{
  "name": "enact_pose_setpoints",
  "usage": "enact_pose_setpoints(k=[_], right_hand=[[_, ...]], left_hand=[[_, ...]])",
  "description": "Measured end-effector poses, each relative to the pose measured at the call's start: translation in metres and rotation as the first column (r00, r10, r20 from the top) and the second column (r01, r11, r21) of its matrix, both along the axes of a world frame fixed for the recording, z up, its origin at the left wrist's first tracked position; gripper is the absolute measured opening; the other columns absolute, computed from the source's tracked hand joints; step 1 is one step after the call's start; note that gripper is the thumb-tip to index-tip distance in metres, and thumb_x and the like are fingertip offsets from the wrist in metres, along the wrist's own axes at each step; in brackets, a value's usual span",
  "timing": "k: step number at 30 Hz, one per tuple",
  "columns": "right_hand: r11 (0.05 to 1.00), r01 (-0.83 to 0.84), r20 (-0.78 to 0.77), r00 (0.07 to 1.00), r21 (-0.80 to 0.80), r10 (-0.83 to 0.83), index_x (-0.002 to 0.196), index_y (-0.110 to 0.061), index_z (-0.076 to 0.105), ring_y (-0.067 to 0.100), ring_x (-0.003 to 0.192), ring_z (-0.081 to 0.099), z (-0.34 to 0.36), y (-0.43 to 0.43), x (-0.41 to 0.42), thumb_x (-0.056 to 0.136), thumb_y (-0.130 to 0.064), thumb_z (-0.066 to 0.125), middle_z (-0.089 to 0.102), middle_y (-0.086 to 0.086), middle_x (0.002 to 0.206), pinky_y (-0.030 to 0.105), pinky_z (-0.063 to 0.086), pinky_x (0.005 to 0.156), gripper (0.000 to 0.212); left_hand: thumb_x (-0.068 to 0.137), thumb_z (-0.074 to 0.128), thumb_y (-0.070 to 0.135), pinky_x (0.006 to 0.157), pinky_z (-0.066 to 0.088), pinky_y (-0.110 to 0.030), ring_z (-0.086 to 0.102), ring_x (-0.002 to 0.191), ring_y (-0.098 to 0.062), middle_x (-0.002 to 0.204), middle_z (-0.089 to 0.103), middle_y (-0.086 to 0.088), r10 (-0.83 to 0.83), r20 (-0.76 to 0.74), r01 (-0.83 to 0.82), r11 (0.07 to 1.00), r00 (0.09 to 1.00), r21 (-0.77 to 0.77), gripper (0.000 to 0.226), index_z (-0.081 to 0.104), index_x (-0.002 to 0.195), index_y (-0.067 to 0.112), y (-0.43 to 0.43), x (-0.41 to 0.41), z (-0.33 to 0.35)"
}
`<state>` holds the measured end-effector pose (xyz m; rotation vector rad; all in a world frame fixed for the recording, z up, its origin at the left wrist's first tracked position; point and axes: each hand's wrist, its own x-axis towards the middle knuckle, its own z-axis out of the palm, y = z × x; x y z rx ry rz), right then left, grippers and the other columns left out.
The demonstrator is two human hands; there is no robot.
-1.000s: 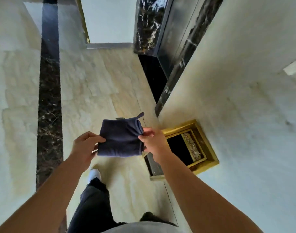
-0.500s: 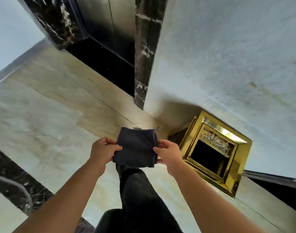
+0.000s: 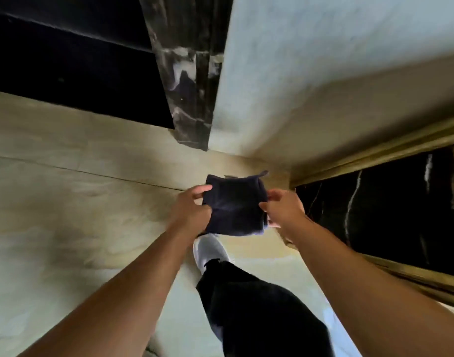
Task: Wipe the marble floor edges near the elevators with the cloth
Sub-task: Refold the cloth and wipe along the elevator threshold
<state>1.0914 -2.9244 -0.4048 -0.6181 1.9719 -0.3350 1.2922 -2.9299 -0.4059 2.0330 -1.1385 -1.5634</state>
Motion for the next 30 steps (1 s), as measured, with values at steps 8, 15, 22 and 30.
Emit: enact_pose_setpoints(k=[8,15,22,30], right_hand=[[0.983,0.044,-0.116,0.991,-0.176,-0.065,0.081,-0.022,0.06,0.035,0.098,0.069,-0.207,-0.048,-0.035,0.083,-0.002,0.069,0.066,-0.001,0.084,0.053,0.056,0.087,0.022],[0.954,-0.236,-0.558,0.825,-0.186,0.095,0.132,-0.012,0.05,0.038,0.121,0.049,-0.249,-0.03,-0.029,0.084,-0.014,0.057,0.051,0.016,0.134,0.039,0.045,0.094,0.049],[0.453,-0.891,-0.716,0.331,-0.025,0.614,0.151,-0.043,0.029,0.031,0.152,0.01,-0.289,-0.035,-0.006,0.094,-0.056,0.041,0.015,0.007,0.165,0.051,0.011,0.121,0.06],[0.64,-0.761,-0.729,0.381,0.101,0.568,0.153,-0.043,-0.005,0.037,0.15,-0.014,-0.307,-0.064,0.115,0.088,-0.067,0.013,-0.011,0.008,0.166,0.059,-0.005,0.119,0.071]], left_hand=[[0.078,0.059,0.003,0.087,0.03,-0.001,0.062,0.12,-0.017,0.131,0.068,0.001,-0.187,0.115,0.211,0.941,0.976,-0.264,0.064,0.062,0.134,0.033,-0.071,-0.036,-0.22],[0.082,0.063,0.005,0.119,0.023,-0.026,0.031,0.147,-0.023,0.16,0.034,-0.009,-0.536,0.27,0.593,0.775,0.8,-0.219,0.071,0.043,0.15,0.017,-0.076,-0.043,-0.264],[0.091,0.058,0.042,0.109,0.04,-0.052,0.029,0.14,-0.042,0.166,0.013,-0.012,-0.401,0.777,0.722,0.685,0.486,-0.098,0.078,0.024,0.156,0.017,-0.07,0.08,-0.26],[0.089,0.024,0.068,0.119,0.0,-0.066,-0.008,0.151,-0.049,0.167,-0.005,-0.018,-0.246,0.778,0.438,0.898,0.579,-0.042,0.087,0.003,0.16,0.022,-0.058,0.155,-0.304]])
